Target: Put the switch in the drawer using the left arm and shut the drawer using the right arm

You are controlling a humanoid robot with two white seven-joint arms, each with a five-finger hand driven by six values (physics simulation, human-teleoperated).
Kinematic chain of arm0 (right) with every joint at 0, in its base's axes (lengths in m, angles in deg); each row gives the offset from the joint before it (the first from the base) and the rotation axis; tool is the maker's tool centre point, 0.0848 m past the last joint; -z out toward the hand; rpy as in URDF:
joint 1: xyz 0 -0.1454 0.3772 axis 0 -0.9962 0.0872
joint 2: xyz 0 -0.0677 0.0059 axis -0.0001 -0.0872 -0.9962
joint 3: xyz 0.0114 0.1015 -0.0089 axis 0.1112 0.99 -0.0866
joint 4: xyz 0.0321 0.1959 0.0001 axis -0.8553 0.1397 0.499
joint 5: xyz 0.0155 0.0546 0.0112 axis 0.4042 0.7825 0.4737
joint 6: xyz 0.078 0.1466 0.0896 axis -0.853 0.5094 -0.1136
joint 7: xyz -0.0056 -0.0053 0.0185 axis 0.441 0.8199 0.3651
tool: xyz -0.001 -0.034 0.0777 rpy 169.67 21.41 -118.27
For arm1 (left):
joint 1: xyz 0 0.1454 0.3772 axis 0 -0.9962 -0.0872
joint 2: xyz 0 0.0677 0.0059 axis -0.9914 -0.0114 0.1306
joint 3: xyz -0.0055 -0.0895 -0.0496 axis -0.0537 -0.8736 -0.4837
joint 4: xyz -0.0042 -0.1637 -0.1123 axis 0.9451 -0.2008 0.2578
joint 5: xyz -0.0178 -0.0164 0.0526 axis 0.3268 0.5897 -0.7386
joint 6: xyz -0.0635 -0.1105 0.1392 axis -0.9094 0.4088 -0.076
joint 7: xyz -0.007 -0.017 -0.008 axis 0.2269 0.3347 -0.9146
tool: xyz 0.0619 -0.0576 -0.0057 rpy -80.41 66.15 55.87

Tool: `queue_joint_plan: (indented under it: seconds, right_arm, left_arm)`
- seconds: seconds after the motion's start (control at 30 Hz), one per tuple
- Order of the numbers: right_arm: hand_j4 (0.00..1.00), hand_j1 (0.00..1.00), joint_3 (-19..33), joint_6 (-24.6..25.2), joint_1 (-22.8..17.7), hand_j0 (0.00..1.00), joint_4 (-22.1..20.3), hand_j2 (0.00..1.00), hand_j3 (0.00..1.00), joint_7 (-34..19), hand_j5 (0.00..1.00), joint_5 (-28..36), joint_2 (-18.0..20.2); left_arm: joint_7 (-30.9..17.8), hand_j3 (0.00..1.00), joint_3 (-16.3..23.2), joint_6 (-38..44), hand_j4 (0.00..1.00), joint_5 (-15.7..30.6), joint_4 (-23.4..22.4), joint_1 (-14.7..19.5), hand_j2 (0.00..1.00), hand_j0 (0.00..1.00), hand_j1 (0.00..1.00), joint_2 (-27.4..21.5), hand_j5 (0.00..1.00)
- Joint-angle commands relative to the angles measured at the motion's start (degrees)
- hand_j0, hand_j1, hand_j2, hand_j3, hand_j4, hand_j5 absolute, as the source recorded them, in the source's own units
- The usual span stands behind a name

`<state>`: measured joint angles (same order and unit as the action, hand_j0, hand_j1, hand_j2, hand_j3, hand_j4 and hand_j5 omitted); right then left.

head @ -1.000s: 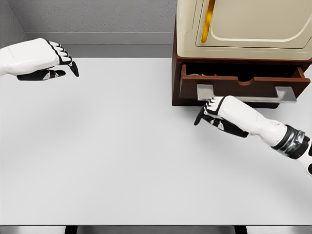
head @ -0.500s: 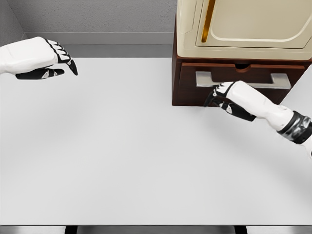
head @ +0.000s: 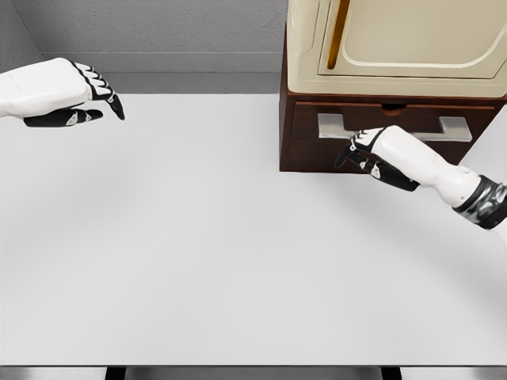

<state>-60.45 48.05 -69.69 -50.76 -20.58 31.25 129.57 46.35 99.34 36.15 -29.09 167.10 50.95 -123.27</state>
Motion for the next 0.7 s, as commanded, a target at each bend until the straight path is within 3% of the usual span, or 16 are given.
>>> queue_joint_plan:
  seconds: [0.0, 0.23, 0.3, 0.37, 0.47, 0.5, 0.57, 0.67]
  right_arm:
    - [0.43, 0.43, 0.0, 0.0, -0.1, 0.43, -0.5, 0.43, 0.43, 0.0, 0.43, 0.4, 0.2]
    - [0.46, 0.46, 1.0, 0.0, -3.7, 0.46, -9.1, 0.46, 0.46, -1.9, 0.46, -0.1, 2.7]
    - [0.55, 0.55, 2.2, 0.0, -5.6, 0.55, -11.2, 0.55, 0.55, -1.9, 0.55, -0.1, 4.3]
    - [0.72, 0.72, 5.0, 0.0, -8.1, 0.72, -11.4, 0.72, 0.72, -1.9, 0.72, -0.1, 5.1]
    - [0.78, 0.78, 8.5, 0.0, -12.0, 0.78, -11.3, 0.78, 0.78, -2.1, 0.78, -0.1, 6.6]
    - [0.84, 0.84, 9.8, 0.0, -13.4, 0.84, -11.3, 0.84, 0.84, -2.1, 0.84, -0.1, 7.1]
    - [0.93, 0.93, 12.8, 0.0, -16.5, 0.93, -11.3, 0.93, 0.93, -2.2, 0.93, -0.2, 7.8]
    - [0.96, 0.96, 13.0, 0.0, -17.5, 0.96, -11.2, 0.96, 0.96, -2.7, 0.96, -0.4, 8.5]
  left_arm:
    - [0.0, 0.53, -0.1, 0.1, 0.53, 0.3, -0.1, 0.0, 0.53, 0.53, 0.53, 0.0, 0.53]
    - [0.0, 0.53, -0.1, 0.1, 0.53, 0.3, -0.1, 0.0, 0.53, 0.53, 0.53, 0.0, 0.53]
    - [0.0, 0.57, -0.1, 0.1, 0.57, 0.3, -0.1, 0.0, 0.57, 0.57, 0.57, 0.0, 0.57]
    - [0.0, 0.60, -0.1, 0.1, 0.60, 0.3, -0.3, 0.0, 0.60, 0.60, 0.60, 0.0, 0.60]
    - [0.3, 0.94, -0.3, 0.1, 0.94, 0.8, -0.4, 0.0, 0.94, 0.94, 0.94, 0.0, 0.94]
    - [0.3, 1.00, -1.3, 0.1, 1.00, 0.8, -0.5, -0.1, 1.00, 1.00, 1.00, 0.1, 1.00]
    - [0.3, 1.00, -1.5, 0.1, 1.00, 0.9, -0.5, 0.0, 1.00, 1.00, 1.00, 0.1, 1.00]
    - [0.2, 1.00, -2.2, 0.1, 1.00, 0.9, -0.5, -0.6, 1.00, 1.00, 1.00, 0.0, 1.00]
